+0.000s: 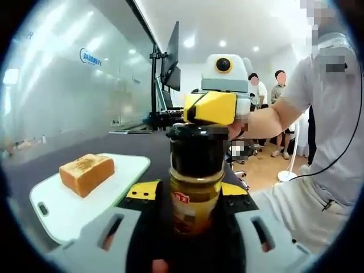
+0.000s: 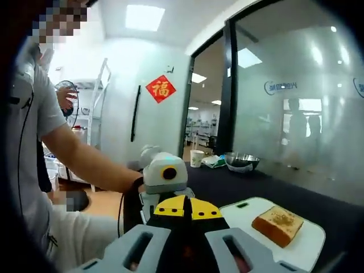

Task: Sprinkle pepper

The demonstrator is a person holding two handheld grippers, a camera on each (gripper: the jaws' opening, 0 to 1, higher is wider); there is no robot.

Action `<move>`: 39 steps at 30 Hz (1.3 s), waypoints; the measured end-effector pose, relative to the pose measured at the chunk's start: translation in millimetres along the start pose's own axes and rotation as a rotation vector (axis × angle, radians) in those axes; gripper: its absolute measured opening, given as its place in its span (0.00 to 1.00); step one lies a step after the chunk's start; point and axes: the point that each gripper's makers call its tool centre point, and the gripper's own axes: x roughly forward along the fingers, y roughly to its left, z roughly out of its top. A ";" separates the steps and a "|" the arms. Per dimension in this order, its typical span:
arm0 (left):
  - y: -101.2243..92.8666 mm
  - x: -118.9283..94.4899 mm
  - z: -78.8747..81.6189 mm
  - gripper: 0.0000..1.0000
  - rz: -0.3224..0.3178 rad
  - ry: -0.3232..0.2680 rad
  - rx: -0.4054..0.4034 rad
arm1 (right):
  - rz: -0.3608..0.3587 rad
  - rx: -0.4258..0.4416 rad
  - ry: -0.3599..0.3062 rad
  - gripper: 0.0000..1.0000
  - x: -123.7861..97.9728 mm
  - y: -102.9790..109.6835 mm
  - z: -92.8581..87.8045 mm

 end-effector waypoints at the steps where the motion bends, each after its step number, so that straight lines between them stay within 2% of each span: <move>1: 0.1 -0.2 0.1 0.30 0.001 0.000 0.000 | -0.002 -0.007 0.007 0.00 0.1 0.4 0.0; 4: -8.4 3.8 2.5 0.30 -0.001 0.002 0.003 | -0.001 -0.032 0.022 0.00 0.1 2.8 0.0; 8: -7.9 3.0 2.2 0.30 -0.004 0.002 0.003 | 0.008 -0.064 0.026 0.00 1.0 7.1 0.5; 12: -17.0 6.8 5.4 0.30 -0.005 0.000 0.003 | 0.004 -0.064 0.032 0.00 1.9 6.8 0.8; 15: -10.7 4.0 4.3 0.30 -0.005 -0.004 -0.003 | 0.001 -0.075 0.039 0.00 3.4 8.7 1.3; 16: -8.7 3.2 4.7 0.29 -0.002 -0.008 -0.003 | 0.000 -0.124 0.060 0.00 3.3 8.6 -1.5; 19: -9.7 1.7 5.6 0.29 -0.001 -0.015 -0.005 | -0.002 -0.123 0.027 0.00 0.1 14.4 0.8; 24: -9.6 0.0 5.9 0.28 0.005 -0.018 -0.006 | -0.016 -0.119 0.020 0.00 -2.0 7.4 0.5; 30: -26.0 7.2 10.9 0.28 0.009 -0.014 -0.010 | -0.017 -0.136 -0.009 0.00 -0.9 8.1 -0.2; 34: -13.3 2.5 10.4 0.28 0.029 -0.018 -0.019 | -0.008 -0.164 -0.018 0.00 -2.8 9.8 1.7; 35: -11.6 2.9 9.4 0.29 0.054 -0.003 -0.010 | 0.005 -0.176 -0.017 0.00 -3.6 12.5 2.0; 39: -11.8 0.0 1.9 0.31 0.049 0.030 0.019 | -0.003 -0.162 -0.021 0.00 -2.8 8.0 1.1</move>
